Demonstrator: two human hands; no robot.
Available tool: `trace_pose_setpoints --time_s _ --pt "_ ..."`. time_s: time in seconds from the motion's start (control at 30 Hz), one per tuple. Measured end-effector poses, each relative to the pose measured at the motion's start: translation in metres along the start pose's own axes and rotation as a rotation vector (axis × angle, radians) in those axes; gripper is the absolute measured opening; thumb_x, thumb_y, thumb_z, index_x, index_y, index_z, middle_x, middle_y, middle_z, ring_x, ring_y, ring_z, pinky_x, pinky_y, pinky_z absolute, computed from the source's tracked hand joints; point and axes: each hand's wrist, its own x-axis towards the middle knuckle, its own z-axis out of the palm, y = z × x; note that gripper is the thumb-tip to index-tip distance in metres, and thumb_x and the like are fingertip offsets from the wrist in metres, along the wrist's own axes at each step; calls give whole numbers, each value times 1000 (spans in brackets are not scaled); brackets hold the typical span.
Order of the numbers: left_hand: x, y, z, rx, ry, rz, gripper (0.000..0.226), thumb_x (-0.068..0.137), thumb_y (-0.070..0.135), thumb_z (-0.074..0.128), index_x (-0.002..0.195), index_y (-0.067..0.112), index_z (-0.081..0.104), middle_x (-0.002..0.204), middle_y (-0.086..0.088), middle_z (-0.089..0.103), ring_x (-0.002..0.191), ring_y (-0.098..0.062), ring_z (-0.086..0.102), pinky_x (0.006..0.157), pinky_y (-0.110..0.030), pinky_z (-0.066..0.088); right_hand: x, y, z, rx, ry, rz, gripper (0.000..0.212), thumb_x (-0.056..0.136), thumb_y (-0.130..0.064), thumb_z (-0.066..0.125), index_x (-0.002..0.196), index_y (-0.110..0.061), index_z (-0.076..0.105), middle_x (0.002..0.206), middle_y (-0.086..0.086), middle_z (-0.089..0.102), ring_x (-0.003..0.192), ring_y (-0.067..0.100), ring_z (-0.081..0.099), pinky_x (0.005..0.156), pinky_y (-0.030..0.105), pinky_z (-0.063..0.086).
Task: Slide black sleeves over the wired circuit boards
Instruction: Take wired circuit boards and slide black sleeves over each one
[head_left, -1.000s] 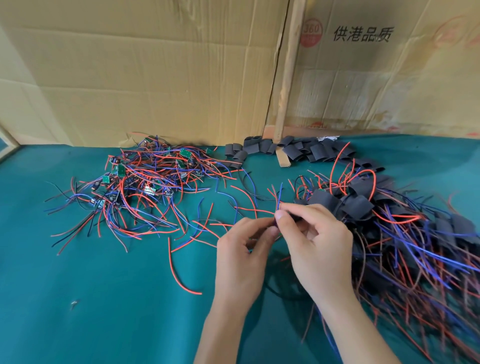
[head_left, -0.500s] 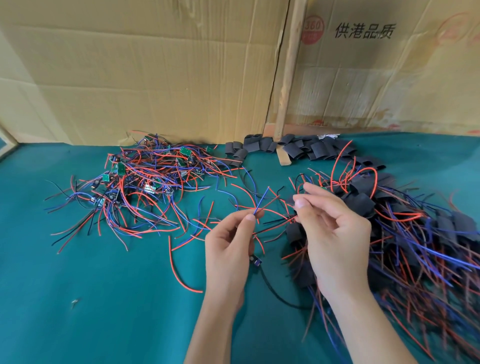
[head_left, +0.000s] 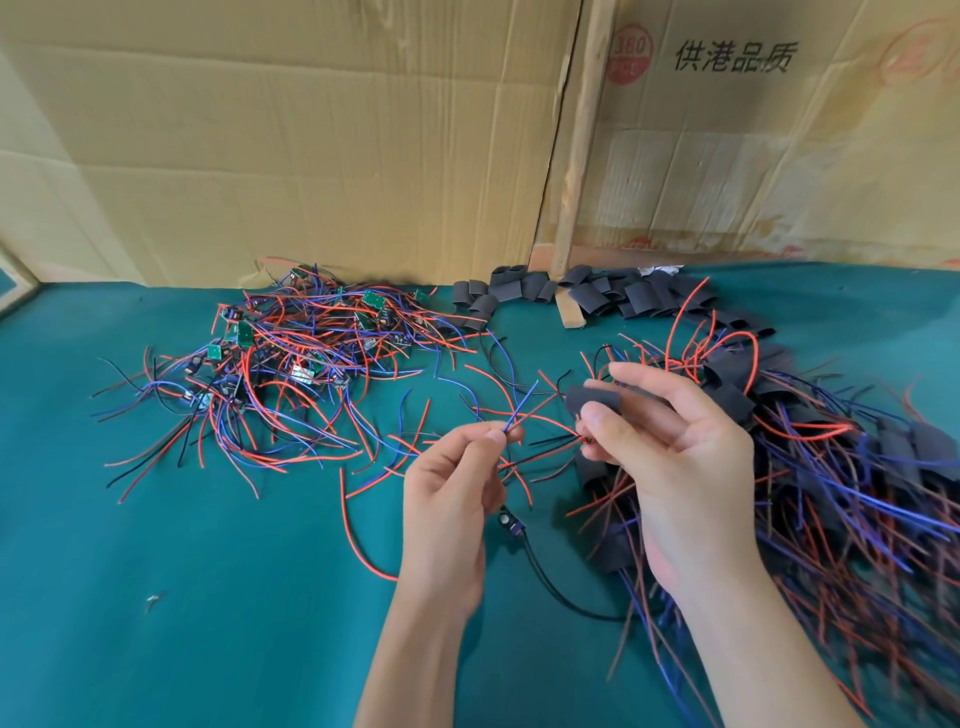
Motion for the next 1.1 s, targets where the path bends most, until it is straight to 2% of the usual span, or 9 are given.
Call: trace_pose_setpoints --time_s 0.3,0.4,0.5,0.57,0.7,0.8,0.9,0.97,1.1 --pt "-2 -3 3 120 -49 11 15 79 21 62 71 17 73 58 10 58 48 -8 26 47 -20 25 -1 -4 1 -17 -120 45 33 80 6 78 106 -14 73 98 9 79 76 16 71 62 21 54" --pt "-3 -4 3 207 -71 58 16 79 21 60 69 19 72 57 10 51 49 -8 28 46 -17 27 -1 -5 1 -58 -187 66 37 74 -4 82 107 -19 73 97 9 79 79 15 72 65 19 54" --pt "-3 -5 4 269 -95 82 12 81 20 59 81 18 71 64 1 48 53 -11 33 48 -17 32 -3 -3 3 -125 -250 93 39 71 -8 83 107 -20 73 95 6 80 77 13 72 67 19 55" --pt "-3 -5 6 239 -112 62 24 79 14 52 95 21 68 73 -3 54 59 -13 40 53 -20 35 -3 -2 3 -165 -248 91 38 72 -7 84 106 -22 73 93 6 80 76 14 72 68 20 55" --pt "-4 -9 7 257 -154 57 40 74 10 39 102 28 62 97 -16 64 70 -18 50 57 -24 42 -6 6 8 -210 -248 148 55 72 -9 85 119 -29 64 92 7 79 79 20 75 73 25 58" --pt "-4 -12 5 295 -138 83 44 74 9 39 107 28 60 104 -12 66 87 -19 62 73 -28 50 -8 15 12 -244 -185 177 68 75 0 86 128 -30 55 89 3 79 81 19 76 75 26 59" --pt "-2 -11 4 392 -134 114 43 74 8 43 110 23 60 108 -3 68 102 -17 65 88 -36 54 -7 16 10 -318 -103 111 63 73 -6 88 122 -33 59 84 -1 78 79 15 75 74 23 56" --pt "-3 -10 2 509 -147 141 40 73 12 49 109 24 62 107 4 69 101 -19 64 89 -40 54 -5 13 8 -301 -42 71 61 71 -10 88 119 -33 61 82 0 78 72 13 73 70 22 55" --pt "-4 -12 -5 894 -186 269 26 73 33 64 99 31 66 98 24 64 106 -4 49 90 -12 38 -1 6 7 -115 50 34 59 65 -13 85 117 -28 61 80 8 77 62 14 68 60 19 52"
